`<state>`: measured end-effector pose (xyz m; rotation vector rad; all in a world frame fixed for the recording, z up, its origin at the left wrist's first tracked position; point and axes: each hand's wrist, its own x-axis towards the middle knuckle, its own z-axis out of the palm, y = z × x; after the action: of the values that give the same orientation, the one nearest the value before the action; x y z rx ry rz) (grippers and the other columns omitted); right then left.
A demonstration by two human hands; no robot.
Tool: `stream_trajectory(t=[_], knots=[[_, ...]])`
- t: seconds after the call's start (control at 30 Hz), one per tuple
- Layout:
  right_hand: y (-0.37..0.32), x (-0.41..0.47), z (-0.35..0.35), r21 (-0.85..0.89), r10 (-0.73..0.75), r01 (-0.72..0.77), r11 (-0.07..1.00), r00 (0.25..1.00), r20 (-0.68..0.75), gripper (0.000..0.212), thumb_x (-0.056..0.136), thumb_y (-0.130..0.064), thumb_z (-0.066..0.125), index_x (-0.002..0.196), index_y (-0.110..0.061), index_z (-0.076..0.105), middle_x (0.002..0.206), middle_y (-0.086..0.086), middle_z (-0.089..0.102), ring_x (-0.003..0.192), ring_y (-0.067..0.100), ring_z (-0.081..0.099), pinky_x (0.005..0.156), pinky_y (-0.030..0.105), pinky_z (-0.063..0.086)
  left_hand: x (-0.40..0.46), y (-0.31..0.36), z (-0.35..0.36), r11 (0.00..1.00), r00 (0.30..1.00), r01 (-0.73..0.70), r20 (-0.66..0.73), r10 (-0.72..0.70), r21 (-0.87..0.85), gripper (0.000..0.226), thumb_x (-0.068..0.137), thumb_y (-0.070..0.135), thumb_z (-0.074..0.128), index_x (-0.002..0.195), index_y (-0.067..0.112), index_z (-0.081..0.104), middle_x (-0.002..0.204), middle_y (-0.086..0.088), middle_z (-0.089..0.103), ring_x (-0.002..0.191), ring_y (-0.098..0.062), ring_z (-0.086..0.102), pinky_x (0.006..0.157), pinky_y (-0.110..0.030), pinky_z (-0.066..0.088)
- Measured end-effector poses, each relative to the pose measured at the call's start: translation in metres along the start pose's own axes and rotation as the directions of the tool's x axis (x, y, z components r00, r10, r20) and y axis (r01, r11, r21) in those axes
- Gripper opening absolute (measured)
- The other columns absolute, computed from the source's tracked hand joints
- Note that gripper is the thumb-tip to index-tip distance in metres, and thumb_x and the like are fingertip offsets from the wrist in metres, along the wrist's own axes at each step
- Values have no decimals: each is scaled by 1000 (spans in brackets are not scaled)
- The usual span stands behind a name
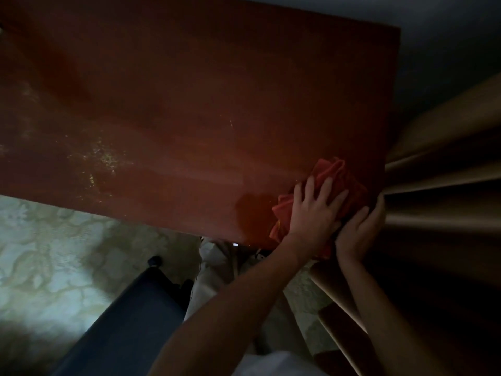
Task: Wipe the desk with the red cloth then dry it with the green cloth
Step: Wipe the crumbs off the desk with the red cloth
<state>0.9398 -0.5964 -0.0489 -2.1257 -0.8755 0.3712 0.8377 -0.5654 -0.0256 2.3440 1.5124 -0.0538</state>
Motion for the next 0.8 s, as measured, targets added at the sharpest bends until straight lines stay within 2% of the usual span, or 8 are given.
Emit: stream_trajectory(t=[0.1,0.23,0.3,0.4,0.53,0.67,0.73,0.8], knots=[[8,-8,6,-268,-133,153,951,987,93,49,99,-25,31,143,-6,40,152,22,33,141,38,30,116,47,22,35,-21,-20,998,998,64,-13,-64,6,73,85,54,62,150,37,34,158,-7,28,142,-41,23,112,-57,22],[8,-8,3,-493,-104,228,840,958,266,54,98,-36,29,149,-19,31,160,19,11,147,38,11,118,56,12,79,-100,-60,953,945,296,-120,-303,-71,69,88,50,59,150,39,31,160,-4,25,144,-38,22,112,-53,24],[3,-11,5,-534,-131,309,787,930,344,55,98,-38,28,150,-21,26,161,16,8,148,36,7,119,54,10,76,-155,-75,864,853,483,-148,-501,-143,67,89,48,59,149,39,32,159,-4,26,144,-39,21,112,-52,25],[-12,-27,16,-477,-254,487,732,844,472,53,99,-35,30,150,-20,28,161,14,14,147,34,14,119,52,13,26,-236,-83,683,665,688,-165,-729,-247,66,89,45,59,149,39,33,160,-5,24,144,-41,19,111,-55,23],[-46,-61,53,-335,-355,640,691,704,615,51,99,-33,32,149,-23,32,160,9,22,146,30,19,119,48,12,-80,-310,-73,482,443,820,-191,-876,-309,65,87,42,59,148,38,35,158,-5,26,141,-41,21,112,-57,19],[-78,-86,83,-253,-372,708,659,600,708,52,98,-36,28,150,-26,30,161,6,17,149,27,13,121,47,8,-152,-369,-77,319,260,881,-204,-944,-349,64,86,35,59,147,35,39,156,-11,26,136,-46,25,110,-58,22],[-84,-95,92,-279,-365,719,637,600,712,53,98,-38,27,150,-27,29,162,7,15,149,28,12,121,49,9,-164,-382,-79,305,253,884,-185,-950,-355,63,88,32,59,148,33,39,156,-15,25,132,-51,28,109,-60,26],[-85,-101,97,-347,-363,724,596,628,689,54,98,-39,26,151,-26,27,161,9,15,148,31,13,120,51,12,-162,-373,-77,407,358,859,-203,-911,-311,63,88,31,60,147,31,39,153,-18,28,125,-54,34,105,-60,32]])
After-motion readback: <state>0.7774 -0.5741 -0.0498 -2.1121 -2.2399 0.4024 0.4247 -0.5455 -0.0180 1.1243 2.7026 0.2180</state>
